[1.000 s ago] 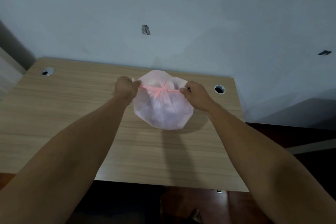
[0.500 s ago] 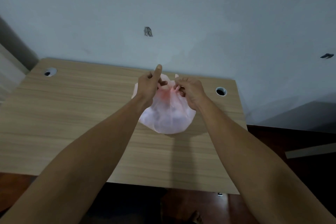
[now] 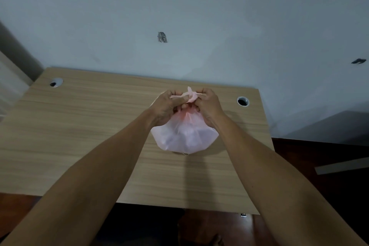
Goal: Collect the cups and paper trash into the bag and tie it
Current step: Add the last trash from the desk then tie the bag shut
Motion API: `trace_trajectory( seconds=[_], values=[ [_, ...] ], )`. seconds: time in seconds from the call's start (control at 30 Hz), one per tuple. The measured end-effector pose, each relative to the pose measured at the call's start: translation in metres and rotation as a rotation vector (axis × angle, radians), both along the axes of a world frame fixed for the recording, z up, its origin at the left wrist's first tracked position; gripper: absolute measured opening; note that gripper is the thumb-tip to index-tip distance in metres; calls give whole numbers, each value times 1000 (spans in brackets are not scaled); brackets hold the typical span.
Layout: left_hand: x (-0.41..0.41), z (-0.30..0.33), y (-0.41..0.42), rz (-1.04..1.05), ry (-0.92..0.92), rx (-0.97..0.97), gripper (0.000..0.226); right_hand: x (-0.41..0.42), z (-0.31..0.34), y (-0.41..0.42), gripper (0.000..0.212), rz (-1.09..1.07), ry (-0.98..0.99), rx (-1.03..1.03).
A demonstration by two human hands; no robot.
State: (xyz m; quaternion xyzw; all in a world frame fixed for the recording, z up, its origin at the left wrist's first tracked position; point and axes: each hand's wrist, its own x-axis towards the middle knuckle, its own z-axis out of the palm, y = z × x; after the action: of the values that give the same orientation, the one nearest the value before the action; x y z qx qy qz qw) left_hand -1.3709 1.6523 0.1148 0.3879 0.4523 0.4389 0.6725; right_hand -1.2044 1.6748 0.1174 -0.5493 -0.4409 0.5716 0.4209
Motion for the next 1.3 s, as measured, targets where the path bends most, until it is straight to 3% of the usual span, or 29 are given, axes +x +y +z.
trace_trajectory(
  seconds=[0.13,0.23,0.27,0.4,0.57,0.77,0.97,1.1,1.17,1.23,1.3],
  values=[
    [-6,-7,3,14,-29,-44,9,0,-1,-2,40,57,24,22],
    [-12,-12,4,18,-45,-115,52,1,1,-4,44,108,27,2],
    [-11,-11,2,25,-33,-114,51,2,1,-4,45,125,17,-2],
    [-9,-11,-1,92,-3,-77,5,2,0,-5,35,188,-2,-14],
    [-10,-18,2,228,5,-37,31,1,3,-3,23,237,-13,-35],
    [-10,-11,0,82,79,-3,31,-2,7,-3,5,139,-97,71],
    [-9,-1,-8,10,386,269,21,-9,-1,1,9,98,-195,116],
    [-10,-7,-7,-1,937,793,10,-12,-3,5,17,57,-171,23],
    [-7,-8,-10,-11,1190,915,3,-11,-1,7,18,41,-213,3],
    [-1,-8,-12,40,1318,835,7,-10,0,9,16,35,-293,44],
    [3,-3,-9,73,1103,581,16,-8,-4,11,19,42,-374,115]
  ],
)
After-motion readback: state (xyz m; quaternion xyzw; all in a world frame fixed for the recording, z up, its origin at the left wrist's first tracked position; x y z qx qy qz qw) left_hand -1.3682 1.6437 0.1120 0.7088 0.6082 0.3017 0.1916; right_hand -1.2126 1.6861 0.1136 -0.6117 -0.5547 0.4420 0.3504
